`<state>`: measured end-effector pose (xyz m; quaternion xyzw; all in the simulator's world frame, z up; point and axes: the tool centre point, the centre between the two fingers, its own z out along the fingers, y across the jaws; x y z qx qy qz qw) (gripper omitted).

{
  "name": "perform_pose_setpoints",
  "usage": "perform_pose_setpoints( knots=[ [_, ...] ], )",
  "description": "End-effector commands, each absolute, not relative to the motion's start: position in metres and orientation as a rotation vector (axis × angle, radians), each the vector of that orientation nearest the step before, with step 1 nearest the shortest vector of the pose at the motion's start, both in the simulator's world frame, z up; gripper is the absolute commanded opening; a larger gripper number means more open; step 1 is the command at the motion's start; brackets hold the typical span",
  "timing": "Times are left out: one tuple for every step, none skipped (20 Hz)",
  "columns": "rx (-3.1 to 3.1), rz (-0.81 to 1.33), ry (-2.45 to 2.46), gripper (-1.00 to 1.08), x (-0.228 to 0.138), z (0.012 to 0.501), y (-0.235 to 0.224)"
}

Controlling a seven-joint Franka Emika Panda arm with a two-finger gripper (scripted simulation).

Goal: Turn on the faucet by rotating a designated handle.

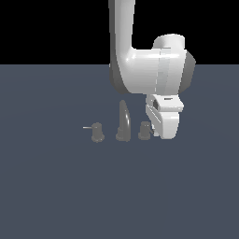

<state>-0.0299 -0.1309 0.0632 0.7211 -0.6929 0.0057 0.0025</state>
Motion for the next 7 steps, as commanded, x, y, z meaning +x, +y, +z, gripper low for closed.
perform_pose_setpoints(
  knots=[
    [2.282, 0.011, -2.156, -1.00, -0.027, 0.063, -0.110],
    [2.286, 0.009, -2.153, -1.00, -0.026, 0.063, -0.103],
    [2.290, 0.006, -2.149, -1.00, -0.025, 0.063, -0.096],
    [2.293, 0.004, -2.146, -1.00, -0.025, 0.064, -0.088],
    [2.297, 0.002, -2.142, -1.00, -0.024, 0.064, -0.081],
    [2.301, 0.000, -2.139, -1.00, -0.023, 0.064, -0.074],
    [2.301, 0.000, -2.139, -1.00, -0.023, 0.064, -0.074]
  ],
)
